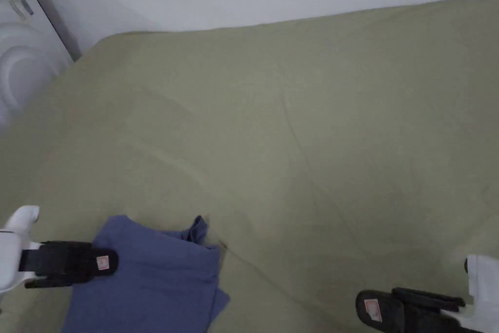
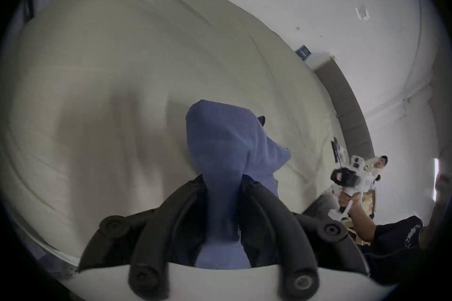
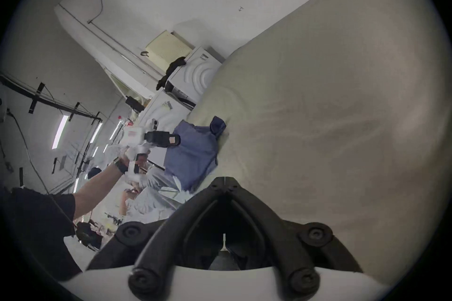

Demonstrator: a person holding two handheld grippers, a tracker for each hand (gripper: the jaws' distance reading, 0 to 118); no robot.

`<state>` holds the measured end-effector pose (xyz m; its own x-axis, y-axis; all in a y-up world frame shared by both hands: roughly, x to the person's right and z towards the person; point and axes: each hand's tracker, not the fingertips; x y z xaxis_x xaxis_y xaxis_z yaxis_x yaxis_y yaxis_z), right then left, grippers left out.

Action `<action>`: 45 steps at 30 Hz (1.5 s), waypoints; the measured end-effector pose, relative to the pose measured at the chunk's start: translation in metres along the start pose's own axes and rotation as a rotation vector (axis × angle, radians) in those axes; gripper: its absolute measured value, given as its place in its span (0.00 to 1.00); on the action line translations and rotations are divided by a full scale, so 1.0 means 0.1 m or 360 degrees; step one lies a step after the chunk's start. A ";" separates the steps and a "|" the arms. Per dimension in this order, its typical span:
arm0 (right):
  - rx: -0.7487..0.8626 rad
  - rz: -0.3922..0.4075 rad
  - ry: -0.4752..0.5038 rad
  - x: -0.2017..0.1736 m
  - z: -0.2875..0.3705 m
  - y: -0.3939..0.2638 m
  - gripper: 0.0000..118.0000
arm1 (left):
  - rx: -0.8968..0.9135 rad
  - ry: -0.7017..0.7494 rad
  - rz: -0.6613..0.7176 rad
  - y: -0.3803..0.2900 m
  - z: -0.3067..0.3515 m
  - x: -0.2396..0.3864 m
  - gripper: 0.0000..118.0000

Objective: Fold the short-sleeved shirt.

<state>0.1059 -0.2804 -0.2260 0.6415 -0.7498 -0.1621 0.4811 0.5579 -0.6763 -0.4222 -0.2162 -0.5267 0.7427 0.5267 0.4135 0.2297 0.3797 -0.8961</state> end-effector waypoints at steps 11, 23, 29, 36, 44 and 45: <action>-0.0039 0.0033 -0.0059 -0.18 0.22 -0.05 0.00 | 0.0106 0.0324 0.0182 0.06 0.54 -0.76 0.57; 0.0220 0.0406 -0.0751 -0.45 1.29 0.51 0.00 | 0.0697 0.0823 -0.0247 -0.71 1.08 1.50 0.25; 0.0406 0.0558 -0.1140 -0.66 1.98 0.65 0.00 | 0.0809 0.0420 -0.0449 -1.21 0.24 2.85 0.00; 0.0570 0.0638 -0.1403 -0.96 2.37 0.47 0.00 | 0.1007 0.0474 -0.0644 -1.52 -0.51 4.19 0.00; 0.0759 0.0689 -0.1619 -1.24 2.46 0.27 0.01 | 0.1122 0.0546 -0.0703 -1.81 -0.71 4.85 0.00; 0.0792 0.0709 -0.1648 -1.26 2.46 0.24 0.01 | 0.1138 0.0558 -0.0698 -1.85 -0.73 4.93 0.00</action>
<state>0.1833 -0.0852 -0.0449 0.8696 0.0497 0.4912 0.1291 0.9374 -0.3234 -0.0531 -0.0824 -0.1690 0.8563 0.0067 0.5164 0.1785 0.9345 -0.3081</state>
